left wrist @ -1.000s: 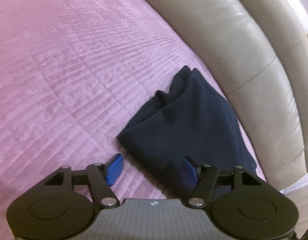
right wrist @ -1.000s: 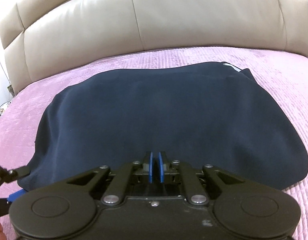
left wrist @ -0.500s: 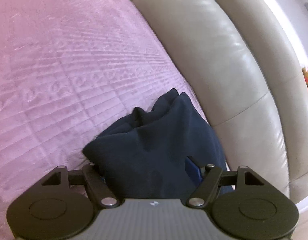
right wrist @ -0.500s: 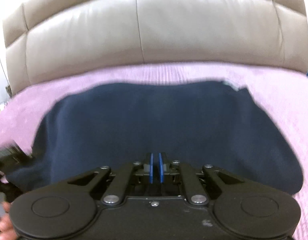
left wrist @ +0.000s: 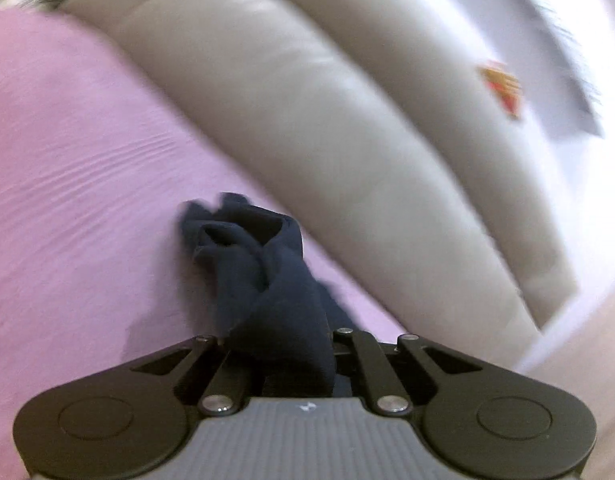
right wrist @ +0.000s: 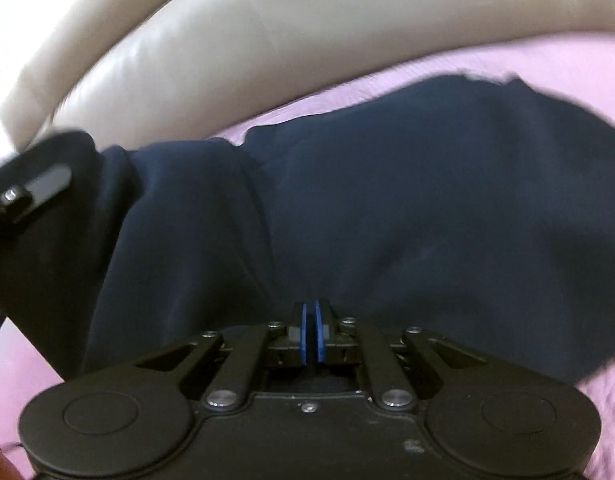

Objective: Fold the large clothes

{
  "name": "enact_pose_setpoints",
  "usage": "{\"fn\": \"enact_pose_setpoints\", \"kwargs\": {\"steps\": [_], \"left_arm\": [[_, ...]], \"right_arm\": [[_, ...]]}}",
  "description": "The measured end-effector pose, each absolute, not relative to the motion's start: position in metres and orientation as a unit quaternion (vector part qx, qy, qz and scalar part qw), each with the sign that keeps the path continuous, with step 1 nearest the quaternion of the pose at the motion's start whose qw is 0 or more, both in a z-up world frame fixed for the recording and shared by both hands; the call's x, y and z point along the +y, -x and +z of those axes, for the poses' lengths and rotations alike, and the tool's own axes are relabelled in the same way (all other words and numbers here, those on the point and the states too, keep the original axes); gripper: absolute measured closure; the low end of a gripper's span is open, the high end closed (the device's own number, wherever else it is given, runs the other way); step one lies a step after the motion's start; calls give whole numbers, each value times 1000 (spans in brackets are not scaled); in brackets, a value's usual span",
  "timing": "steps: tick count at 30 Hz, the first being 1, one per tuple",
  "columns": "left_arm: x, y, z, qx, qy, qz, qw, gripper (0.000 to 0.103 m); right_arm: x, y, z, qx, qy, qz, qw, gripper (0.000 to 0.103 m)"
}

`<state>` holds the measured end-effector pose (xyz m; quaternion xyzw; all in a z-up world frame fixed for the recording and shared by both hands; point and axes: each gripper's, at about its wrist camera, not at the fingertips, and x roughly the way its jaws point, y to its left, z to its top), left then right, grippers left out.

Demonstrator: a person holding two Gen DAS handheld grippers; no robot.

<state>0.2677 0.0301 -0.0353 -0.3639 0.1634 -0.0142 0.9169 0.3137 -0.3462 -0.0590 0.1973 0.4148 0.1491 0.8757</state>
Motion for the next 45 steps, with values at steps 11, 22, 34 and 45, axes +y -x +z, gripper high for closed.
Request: {"fn": "enact_pose_setpoints", "kwargs": {"steps": [11,22,34,45], "left_arm": [[-105,-317,24,151,172,-227,947,97],[-233,-342,-51,278,4,-285,917,96],[-224,-332,-52,269,-22,-284,920,96],[-210,-324,-45,275,19,-289,917,96]], "right_arm": [[-495,-311,-26,359,-354,99,858,88],[-587,-313,-24,361,-325,31,873,51],[-548,-418,-38,453,-312,194,812,16],[-525,-446,-53,450,-400,256,756,28]]}}
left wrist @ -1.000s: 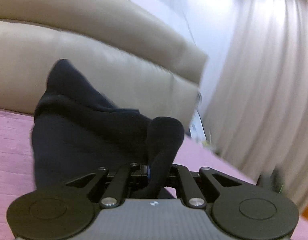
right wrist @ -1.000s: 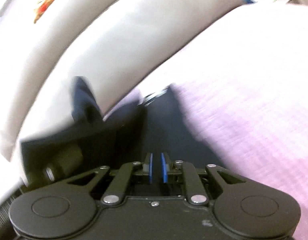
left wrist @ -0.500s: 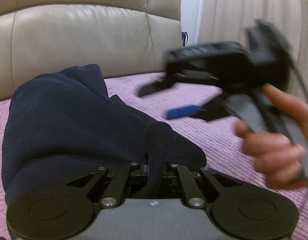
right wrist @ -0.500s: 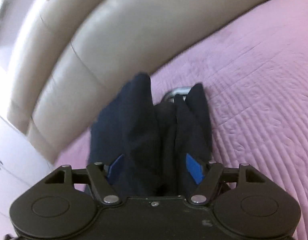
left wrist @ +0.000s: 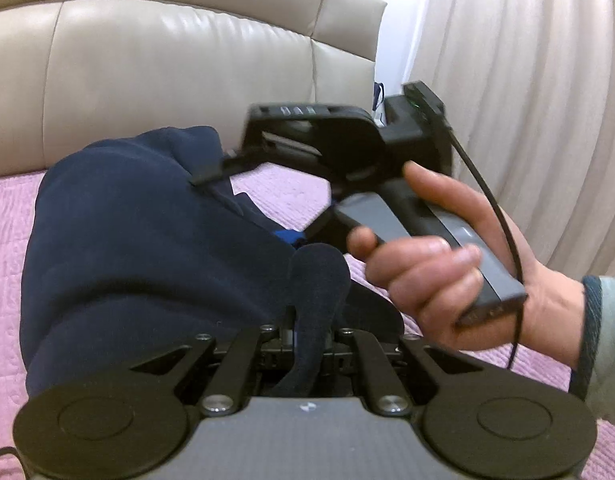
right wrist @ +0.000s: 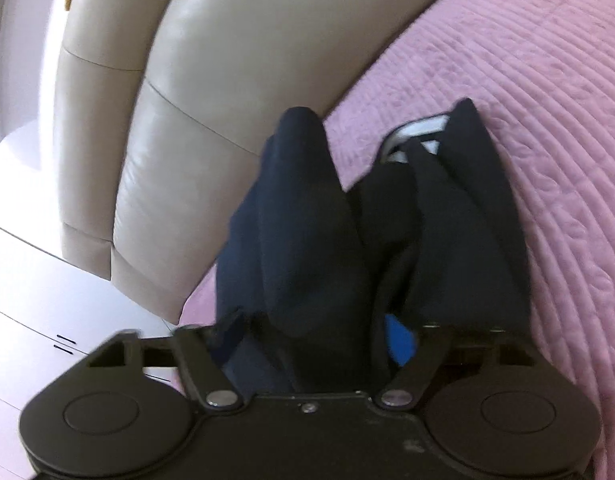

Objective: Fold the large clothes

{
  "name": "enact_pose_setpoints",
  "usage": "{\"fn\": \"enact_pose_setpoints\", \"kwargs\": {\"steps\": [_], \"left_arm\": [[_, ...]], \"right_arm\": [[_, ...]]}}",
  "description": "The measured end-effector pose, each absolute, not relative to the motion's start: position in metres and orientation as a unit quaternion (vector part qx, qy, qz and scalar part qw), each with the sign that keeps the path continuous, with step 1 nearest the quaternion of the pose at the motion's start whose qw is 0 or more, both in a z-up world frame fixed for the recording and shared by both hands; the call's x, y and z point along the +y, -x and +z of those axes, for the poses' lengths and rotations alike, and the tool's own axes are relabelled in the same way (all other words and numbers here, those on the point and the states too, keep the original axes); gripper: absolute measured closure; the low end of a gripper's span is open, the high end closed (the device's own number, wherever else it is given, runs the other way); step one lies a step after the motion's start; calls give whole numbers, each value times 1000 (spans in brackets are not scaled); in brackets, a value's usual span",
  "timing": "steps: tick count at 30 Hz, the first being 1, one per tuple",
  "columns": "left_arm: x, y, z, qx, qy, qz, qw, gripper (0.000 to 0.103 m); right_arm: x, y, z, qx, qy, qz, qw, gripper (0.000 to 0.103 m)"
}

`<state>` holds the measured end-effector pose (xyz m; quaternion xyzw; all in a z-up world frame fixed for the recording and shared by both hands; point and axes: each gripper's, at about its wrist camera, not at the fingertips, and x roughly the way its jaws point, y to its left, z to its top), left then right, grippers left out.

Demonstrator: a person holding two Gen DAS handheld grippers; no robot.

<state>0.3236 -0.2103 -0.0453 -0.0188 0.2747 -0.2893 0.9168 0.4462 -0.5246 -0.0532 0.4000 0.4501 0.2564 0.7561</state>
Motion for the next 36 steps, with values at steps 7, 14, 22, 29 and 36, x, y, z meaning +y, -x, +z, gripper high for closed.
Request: {"fn": "enact_pose_setpoints", "kwargs": {"steps": [7,14,22,29,36], "left_arm": [[-226,-325,-28,250,15,-309,917,94],[-275,-345,-4,224,28,-348,910,93],[-296,-355,-66,297,-14,-343,891,81],[-231,-313,-23,256,4,-340,905,80],[-161,-335,-10,271,101,-286,914,90]], "right_arm": [[-528,-427,26,381,-275,261,844,81],[-558,-431,24,394,-213,186,875,82],[-557,-435,-34,447,-249,149,846,57],[-573,-406,48,358,-213,176,892,48],[-472,-428,48,387,-91,225,889,93]]}}
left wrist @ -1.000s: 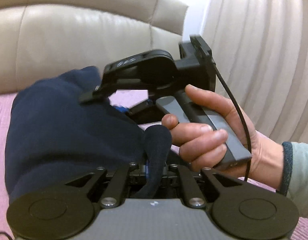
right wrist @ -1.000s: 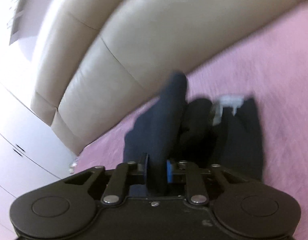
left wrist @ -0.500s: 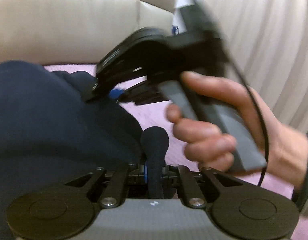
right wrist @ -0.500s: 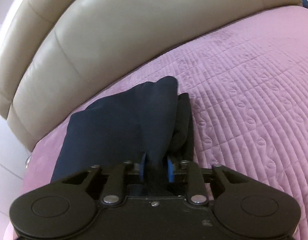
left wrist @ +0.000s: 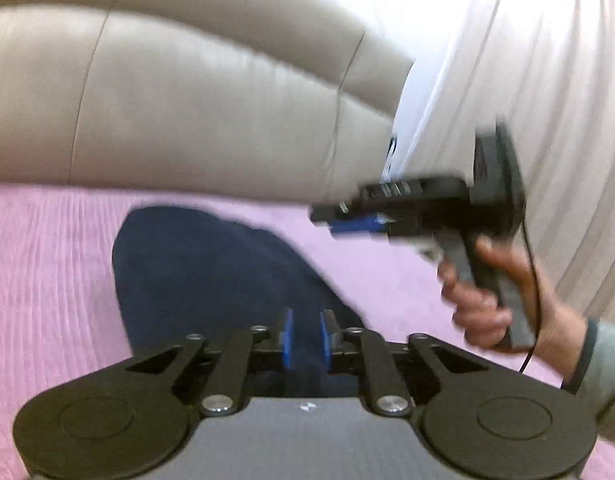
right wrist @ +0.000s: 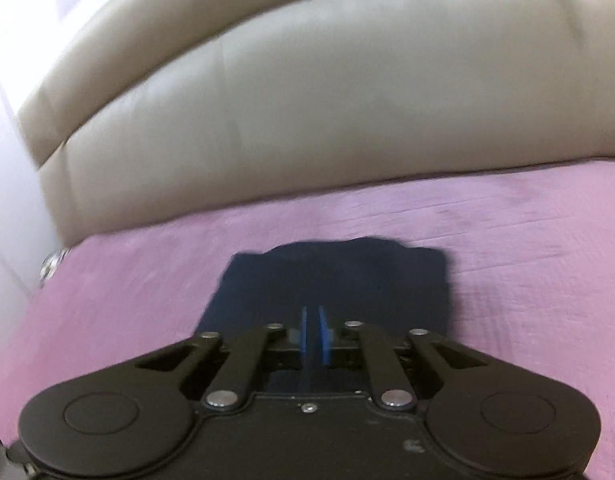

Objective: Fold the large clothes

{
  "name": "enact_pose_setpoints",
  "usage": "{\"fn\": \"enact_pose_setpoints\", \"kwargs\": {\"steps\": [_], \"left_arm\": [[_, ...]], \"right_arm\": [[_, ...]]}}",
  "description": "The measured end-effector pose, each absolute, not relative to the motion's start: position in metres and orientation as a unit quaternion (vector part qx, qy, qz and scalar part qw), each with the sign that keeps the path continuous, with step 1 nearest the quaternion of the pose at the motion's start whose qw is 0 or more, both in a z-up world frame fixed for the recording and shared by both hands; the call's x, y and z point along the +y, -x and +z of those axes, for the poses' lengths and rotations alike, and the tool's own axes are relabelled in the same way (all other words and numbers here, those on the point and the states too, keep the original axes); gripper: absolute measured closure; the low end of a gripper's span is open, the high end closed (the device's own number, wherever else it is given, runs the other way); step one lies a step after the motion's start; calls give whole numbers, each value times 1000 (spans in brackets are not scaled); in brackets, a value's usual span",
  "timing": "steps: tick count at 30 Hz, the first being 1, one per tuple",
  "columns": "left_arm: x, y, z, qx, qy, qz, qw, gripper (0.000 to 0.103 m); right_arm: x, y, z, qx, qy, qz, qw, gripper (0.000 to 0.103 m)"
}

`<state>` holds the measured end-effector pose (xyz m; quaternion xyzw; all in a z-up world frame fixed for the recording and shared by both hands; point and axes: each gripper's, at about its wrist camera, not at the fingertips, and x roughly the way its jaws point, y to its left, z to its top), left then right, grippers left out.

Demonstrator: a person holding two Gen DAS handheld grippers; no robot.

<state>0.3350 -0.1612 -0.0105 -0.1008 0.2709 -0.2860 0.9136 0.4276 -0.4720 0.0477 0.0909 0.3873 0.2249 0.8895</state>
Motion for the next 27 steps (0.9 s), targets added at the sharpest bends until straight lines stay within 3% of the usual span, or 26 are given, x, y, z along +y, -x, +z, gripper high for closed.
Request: {"fn": "enact_pose_setpoints", "kwargs": {"steps": [5,6,10,13,16,17,24,27], "left_arm": [[-155,-342,-38,297,95,-312,897,88],[-156,-348,-40,302,109,-311,894,88],[-158,-366,-36,303,105,-318,893,88],[-158,-357,-34,305,96,-315,894,88],[-140,-342,-28,310,108,-317,890,88],[-134,-340,-23,310,116,-320,888,88],[-129,-327,-7,302,116,-323,890,88],[-144,-327,-19,316,90,-323,888,88]], "right_arm": [[-424,-485,-10,442,-19,131,887,98],[-426,-499,-24,449,-22,97,888,103],[-447,-518,-39,465,-93,71,878,103],[-465,-496,-13,445,-108,87,885,103],[-489,-443,29,406,-107,127,899,81],[-491,-424,37,399,-90,137,902,78],[-490,-317,36,442,16,137,886,78],[-494,-309,-2,491,25,107,864,86]]}}
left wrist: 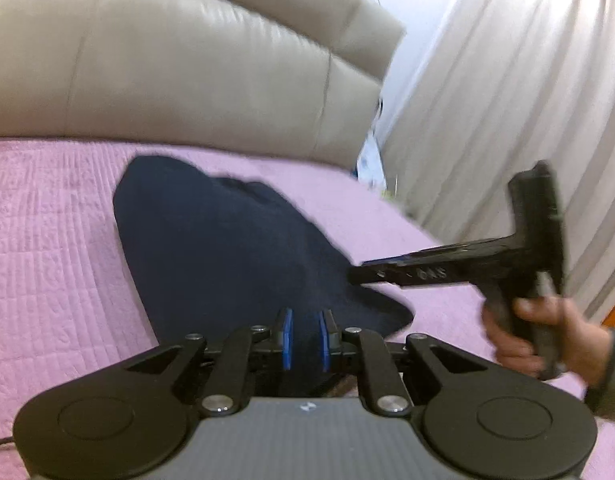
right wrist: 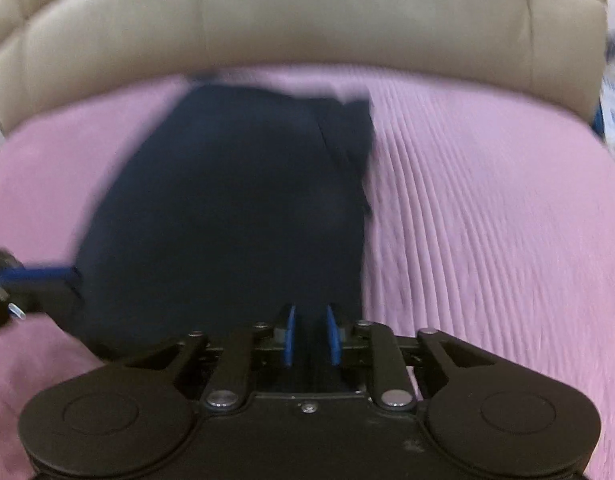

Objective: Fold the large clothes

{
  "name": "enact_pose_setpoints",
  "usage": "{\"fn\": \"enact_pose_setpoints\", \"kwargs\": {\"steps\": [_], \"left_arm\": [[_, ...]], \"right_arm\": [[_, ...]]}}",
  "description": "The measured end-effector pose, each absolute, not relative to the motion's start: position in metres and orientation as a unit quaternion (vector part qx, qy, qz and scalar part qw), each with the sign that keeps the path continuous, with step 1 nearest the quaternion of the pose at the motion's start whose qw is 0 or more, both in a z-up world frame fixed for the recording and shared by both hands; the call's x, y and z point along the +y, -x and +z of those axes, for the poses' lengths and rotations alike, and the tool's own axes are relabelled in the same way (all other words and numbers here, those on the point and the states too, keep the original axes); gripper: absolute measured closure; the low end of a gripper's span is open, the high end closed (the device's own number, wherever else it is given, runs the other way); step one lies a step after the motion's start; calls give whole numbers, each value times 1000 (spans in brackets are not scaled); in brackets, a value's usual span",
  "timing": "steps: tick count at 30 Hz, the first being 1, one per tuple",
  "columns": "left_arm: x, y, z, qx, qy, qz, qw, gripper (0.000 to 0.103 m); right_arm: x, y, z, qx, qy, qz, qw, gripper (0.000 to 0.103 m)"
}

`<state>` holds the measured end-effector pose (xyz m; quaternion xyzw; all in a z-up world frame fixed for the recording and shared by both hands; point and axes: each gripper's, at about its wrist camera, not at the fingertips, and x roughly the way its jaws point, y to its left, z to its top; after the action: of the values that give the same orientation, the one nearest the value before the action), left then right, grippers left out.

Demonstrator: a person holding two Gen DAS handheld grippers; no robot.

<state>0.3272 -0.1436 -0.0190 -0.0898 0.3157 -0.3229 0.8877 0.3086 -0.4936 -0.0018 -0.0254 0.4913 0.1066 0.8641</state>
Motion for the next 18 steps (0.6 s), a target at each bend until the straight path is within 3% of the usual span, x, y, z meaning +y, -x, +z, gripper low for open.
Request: {"fn": "enact_pose_setpoints", "kwargs": {"steps": [5,8,11,13,14,18], "left_arm": [[-156,-319,-37,340,54,-323,882,92],[-158,-309,-46,367,9,-311,876,92],[-147,-299,-38,359,18,-300,883,92],[-134,-298,-22,338,50,-300,891,88],[-130,-299,-12,326,59,-295,896,86],[-128,-317,13,304,61,-261,914,64]], "right_arm": [[-526,-297,-7,499,-57,84,861,82],[-531,-291,9,485,-50,87,869,82],[-540,-285,33,459,-60,94,881,64],[-543,-286,44,439,-66,97,891,41],[-547,-285,49,433,-71,99,893,35],[-544,-297,58,413,-77,107,901,28]]}}
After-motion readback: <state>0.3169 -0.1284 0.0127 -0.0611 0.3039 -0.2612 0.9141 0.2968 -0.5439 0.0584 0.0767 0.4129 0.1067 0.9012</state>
